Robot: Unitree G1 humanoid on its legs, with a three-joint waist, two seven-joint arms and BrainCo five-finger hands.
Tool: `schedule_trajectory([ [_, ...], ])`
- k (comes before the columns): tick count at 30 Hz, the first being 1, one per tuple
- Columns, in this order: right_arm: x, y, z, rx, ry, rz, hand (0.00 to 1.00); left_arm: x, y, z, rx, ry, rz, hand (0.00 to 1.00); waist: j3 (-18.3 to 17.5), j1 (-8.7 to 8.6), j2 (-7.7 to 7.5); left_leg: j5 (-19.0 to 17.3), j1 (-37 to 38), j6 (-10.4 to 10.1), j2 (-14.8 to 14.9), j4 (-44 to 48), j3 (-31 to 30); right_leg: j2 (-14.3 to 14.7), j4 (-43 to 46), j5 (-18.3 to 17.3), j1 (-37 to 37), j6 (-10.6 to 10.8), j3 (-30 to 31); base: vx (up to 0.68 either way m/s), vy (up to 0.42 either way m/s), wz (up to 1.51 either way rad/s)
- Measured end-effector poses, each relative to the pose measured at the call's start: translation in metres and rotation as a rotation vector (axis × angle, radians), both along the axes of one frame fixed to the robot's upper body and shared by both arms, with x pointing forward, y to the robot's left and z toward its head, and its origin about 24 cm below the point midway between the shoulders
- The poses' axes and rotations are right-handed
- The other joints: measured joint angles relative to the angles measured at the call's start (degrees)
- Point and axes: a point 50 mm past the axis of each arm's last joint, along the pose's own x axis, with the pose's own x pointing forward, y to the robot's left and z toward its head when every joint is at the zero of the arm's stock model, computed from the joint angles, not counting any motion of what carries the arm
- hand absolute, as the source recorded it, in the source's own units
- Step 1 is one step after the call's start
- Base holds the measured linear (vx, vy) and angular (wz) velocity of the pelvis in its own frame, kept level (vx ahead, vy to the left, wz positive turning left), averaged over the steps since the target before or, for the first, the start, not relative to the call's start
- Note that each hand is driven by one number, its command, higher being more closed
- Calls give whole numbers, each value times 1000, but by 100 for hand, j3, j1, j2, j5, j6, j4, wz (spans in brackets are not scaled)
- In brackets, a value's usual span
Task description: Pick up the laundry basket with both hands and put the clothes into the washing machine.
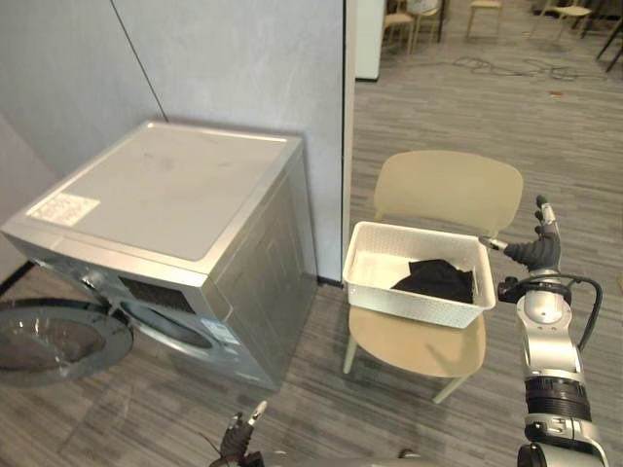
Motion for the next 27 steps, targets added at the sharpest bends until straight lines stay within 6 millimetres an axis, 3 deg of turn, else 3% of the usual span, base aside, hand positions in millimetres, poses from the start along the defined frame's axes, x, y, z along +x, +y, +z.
schedule_trajectory([
  [3, -11, -9, -10, -53, 57, -40, 0, 6, 8, 3, 14, -28, -12, 0, 175, -25, -264, 516, -331, 400, 13, 538, 270, -119, -444, -19, 671, -33, -556, 73, -138, 103],
  [4, -19, -22, -12, -95, 87, -86, 0, 5, 9, 4, 14, -27, -15, 0, 170, -45, -250, 498, -438, 489, -5, 466, 816, -197, -627, -15, 837, -34, -866, 10, -27, 108],
  [7, -21, -34, -22, -148, 172, -113, 0, -2, 7, 3, -2, -25, -21, 0, 164, -112, -161, 487, -350, 530, -125, -242, 1256, -168, -788, 14, 755, 35, -1064, -6, 64, 56],
  [8, -15, -32, -27, -141, 204, -99, 0, 2, 10, 6, 6, -43, -27, 0, 229, -111, -182, 575, -392, 406, -229, -494, 1285, -204, -856, 117, 634, 50, -1059, 20, 122, 15],
  [10, 1, -27, -26, -137, 227, -65, 0, 10, 12, 10, 15, -77, -54, 0, 493, -140, -184, 601, -500, 411, -285, -491, 1300, -215, -964, 297, 551, 71, -1025, -45, 89, -8],
  [11, 17, -28, -16, -160, 229, -46, 0, 20, 12, 14, 20, -110, -72, 0, 814, -148, -124, 591, -624, 427, -314, -409, 1289, -221, -1060, 425, 468, 90, -1024, -162, 115, -15],
  [14, 60, -37, 26, -228, 251, -36, 0, 44, 5, 24, 17, -192, -117, 0, 1233, -90, 34, 739, -1158, 627, -427, -502, 1522, -336, -1136, 781, -233, 98, -797, -157, 130, -29],
  [15, 70, -46, 46, -238, 249, -60, 0, 55, 1, 29, 9, -232, -121, 0, 1472, 7, 146, 772, -1248, 675, -453, -508, 1623, -360, -1246, 932, -354, 106, -704, -143, 102, -28],
  [18, 82, -51, 78, -254, 232, -73, 0, 73, -3, 45, 10, -340, -122, 0, 1772, 123, 237, 833, -1478, 760, -484, -515, 1812, -379, -1313, 1122, -687, 106, -523, -144, 87, -29],
  [19, 85, -53, 98, -288, 207, -70, 0, 86, -5, 57, 7, -416, -113, 0, 1984, 171, 237, 853, -1556, 783, -442, -508, 1910, -374, -1310, 1180, -826, 81, -463, -98, 52, -27],
  [24, 92, -46, 138, -448, 189, -42, 0, 110, -9, 83, -58, -576, -30, 0, 2205, 170, 175, 915, -1956, 811, -352, -501, 2016, -359, -1201, 1254, -1321, 61, -414, -84, 2, -8],
  [27, 92, -45, 173, -573, 190, -28, 0, 120, -11, 97, -167, -667, 91, 0, 2226, 187, 164, 1060, -2300, 809, -343, -615, 2030, -402, -1062, 1256, -1752, 57, -475, -63, -13, 6],
])
